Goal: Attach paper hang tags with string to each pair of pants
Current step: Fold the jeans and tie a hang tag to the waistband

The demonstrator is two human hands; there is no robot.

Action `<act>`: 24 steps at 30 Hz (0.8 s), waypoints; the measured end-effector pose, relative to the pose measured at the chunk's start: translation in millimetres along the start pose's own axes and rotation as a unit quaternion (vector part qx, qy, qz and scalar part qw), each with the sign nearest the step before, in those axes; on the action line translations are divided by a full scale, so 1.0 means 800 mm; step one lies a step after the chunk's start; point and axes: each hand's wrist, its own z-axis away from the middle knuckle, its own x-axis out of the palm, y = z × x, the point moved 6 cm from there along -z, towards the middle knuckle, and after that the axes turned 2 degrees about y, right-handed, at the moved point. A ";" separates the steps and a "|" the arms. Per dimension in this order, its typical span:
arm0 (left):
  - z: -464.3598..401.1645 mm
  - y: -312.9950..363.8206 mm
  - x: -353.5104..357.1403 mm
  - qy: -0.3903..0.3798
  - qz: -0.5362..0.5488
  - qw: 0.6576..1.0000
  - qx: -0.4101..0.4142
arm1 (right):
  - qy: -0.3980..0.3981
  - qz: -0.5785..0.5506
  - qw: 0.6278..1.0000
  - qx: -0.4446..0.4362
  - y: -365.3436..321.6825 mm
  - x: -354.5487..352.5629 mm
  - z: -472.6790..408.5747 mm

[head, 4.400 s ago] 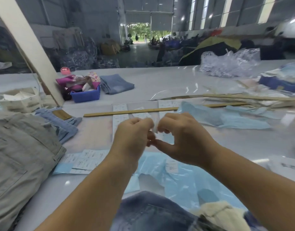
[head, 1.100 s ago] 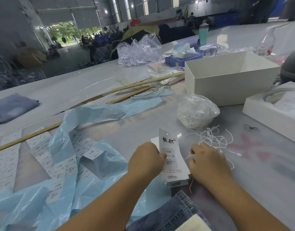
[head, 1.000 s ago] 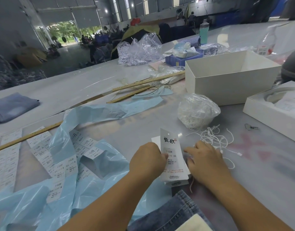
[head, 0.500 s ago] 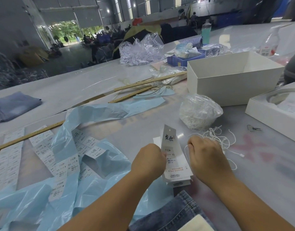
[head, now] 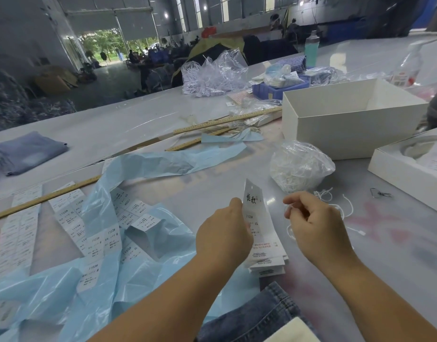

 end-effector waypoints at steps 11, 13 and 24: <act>0.011 0.020 0.001 0.058 -0.164 0.972 0.156 | -0.020 -0.319 0.909 0.266 0.033 -0.004 -0.006; 0.013 0.024 0.005 0.047 -0.158 0.972 0.168 | -0.045 -0.338 0.893 0.294 0.032 0.003 -0.002; 0.004 0.014 -0.029 -0.041 0.341 0.939 0.006 | -0.190 -0.272 0.899 0.286 -0.006 0.011 0.006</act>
